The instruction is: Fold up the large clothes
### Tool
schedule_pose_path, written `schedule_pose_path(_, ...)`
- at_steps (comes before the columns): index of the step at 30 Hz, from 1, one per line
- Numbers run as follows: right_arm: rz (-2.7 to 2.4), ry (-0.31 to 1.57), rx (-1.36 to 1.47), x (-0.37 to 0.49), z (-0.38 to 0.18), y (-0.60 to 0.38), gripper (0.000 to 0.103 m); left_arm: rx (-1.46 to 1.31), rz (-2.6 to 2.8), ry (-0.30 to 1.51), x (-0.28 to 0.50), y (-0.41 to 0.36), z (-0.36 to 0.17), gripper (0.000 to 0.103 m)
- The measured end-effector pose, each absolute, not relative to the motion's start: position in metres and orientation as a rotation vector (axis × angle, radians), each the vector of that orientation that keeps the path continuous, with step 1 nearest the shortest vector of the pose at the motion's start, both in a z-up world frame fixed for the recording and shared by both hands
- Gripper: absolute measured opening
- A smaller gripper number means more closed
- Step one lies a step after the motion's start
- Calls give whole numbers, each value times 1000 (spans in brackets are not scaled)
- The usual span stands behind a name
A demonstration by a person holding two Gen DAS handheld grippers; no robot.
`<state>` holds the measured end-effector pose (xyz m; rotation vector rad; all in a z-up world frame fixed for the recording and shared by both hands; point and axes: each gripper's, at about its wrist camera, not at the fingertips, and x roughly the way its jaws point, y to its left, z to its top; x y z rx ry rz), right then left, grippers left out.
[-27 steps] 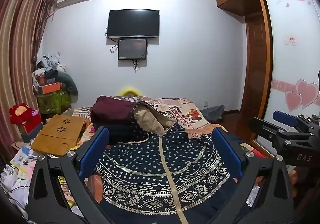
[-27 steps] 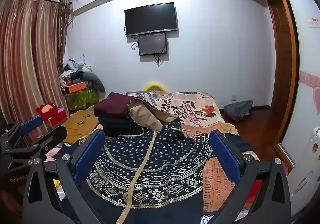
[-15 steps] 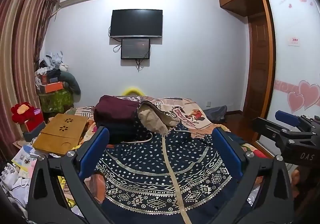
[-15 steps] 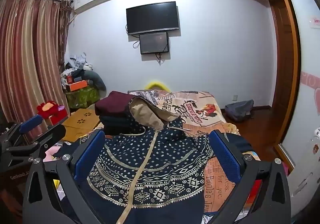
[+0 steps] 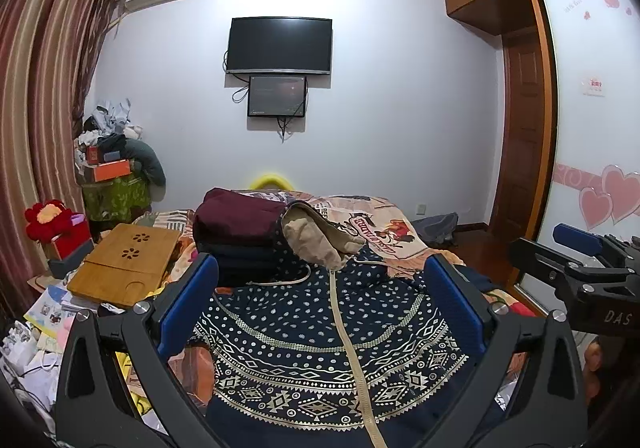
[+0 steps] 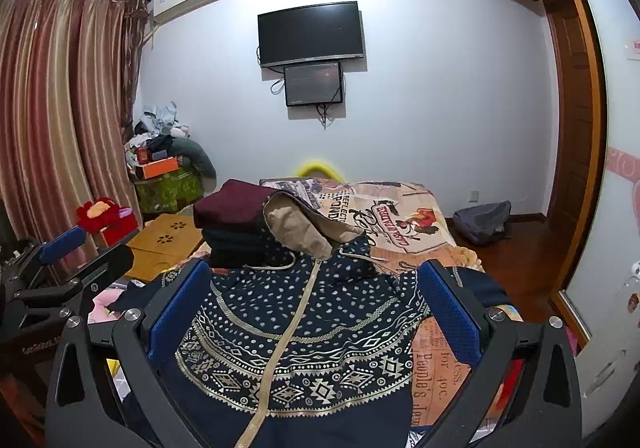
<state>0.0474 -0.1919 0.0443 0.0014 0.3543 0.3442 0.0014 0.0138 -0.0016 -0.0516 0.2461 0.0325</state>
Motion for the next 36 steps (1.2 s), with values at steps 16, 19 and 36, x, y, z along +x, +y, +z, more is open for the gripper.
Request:
schedule_pose_path(16,353,360,-10,49,44,-185,103,-67,44,245,7,19,-6,103)
schedule_pose_path(19,354,362,-9,49,44,-185,103,-72,43,246,7,20,-7,103)
schedule_pose_path(36,355,362,-9,48,43,-183,103,-83,43,250,7,24,-11,103)
